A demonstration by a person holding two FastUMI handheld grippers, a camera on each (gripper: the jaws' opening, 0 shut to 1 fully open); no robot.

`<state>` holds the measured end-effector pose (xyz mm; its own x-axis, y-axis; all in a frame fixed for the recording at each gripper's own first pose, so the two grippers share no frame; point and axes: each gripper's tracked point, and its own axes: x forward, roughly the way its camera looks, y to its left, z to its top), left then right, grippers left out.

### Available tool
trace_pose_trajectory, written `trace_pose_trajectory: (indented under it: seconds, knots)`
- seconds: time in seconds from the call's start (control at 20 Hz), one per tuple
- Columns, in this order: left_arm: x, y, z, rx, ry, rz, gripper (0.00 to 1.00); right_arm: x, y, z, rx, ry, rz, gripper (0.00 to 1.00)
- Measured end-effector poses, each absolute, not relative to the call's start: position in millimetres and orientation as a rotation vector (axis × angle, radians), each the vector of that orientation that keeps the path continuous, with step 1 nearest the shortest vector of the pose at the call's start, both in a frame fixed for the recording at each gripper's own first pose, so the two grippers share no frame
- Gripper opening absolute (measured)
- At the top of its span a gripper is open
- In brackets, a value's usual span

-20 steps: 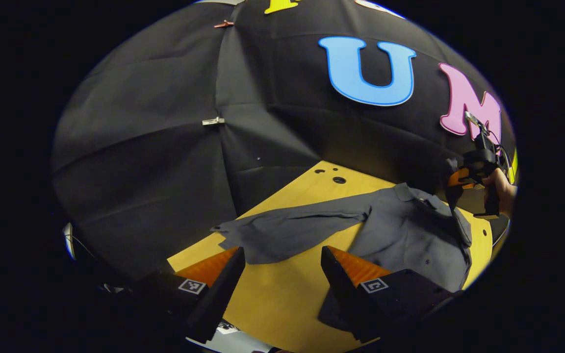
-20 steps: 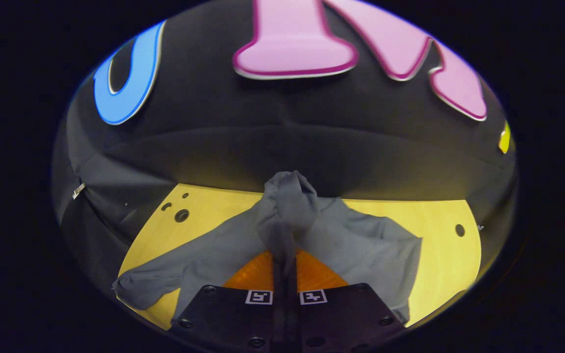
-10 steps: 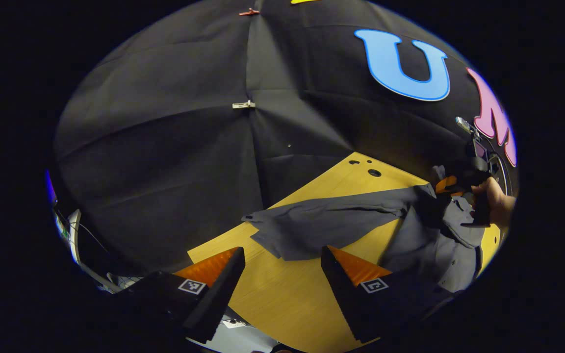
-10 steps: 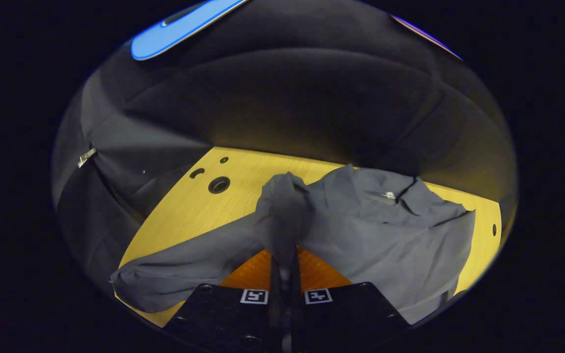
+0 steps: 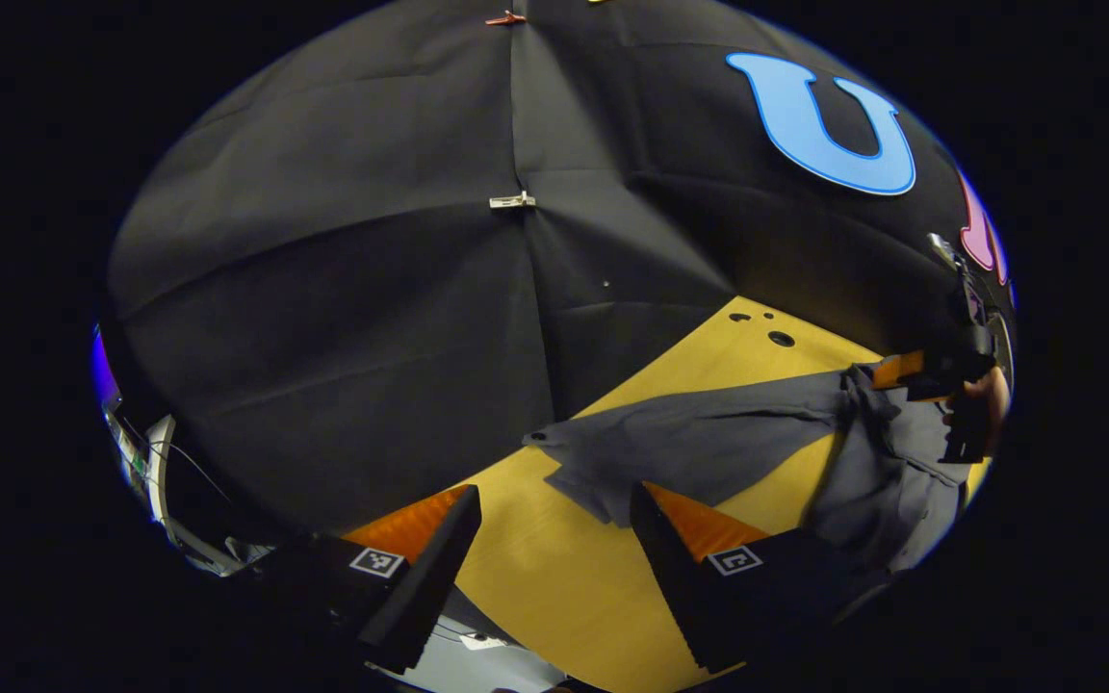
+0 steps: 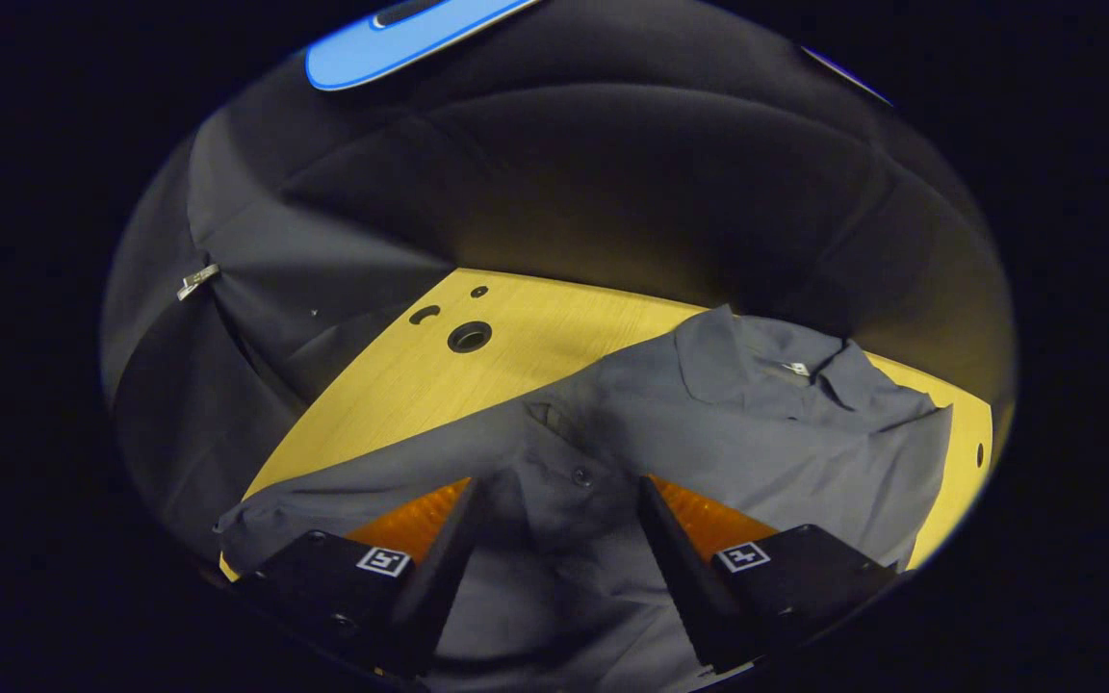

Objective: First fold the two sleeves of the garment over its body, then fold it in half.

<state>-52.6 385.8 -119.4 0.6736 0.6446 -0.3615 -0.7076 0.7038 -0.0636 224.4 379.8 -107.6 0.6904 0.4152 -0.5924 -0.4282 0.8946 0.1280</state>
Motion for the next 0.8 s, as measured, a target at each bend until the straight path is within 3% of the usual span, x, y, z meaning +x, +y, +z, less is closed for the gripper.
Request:
trace_pose_trajectory:
  seconds: [0.8]
  knots:
    - [52.6,435.6,-189.7,-0.244,0.476,0.677,0.98,127.2,140.1,-27.1,0.064,0.543,0.203,1.00]
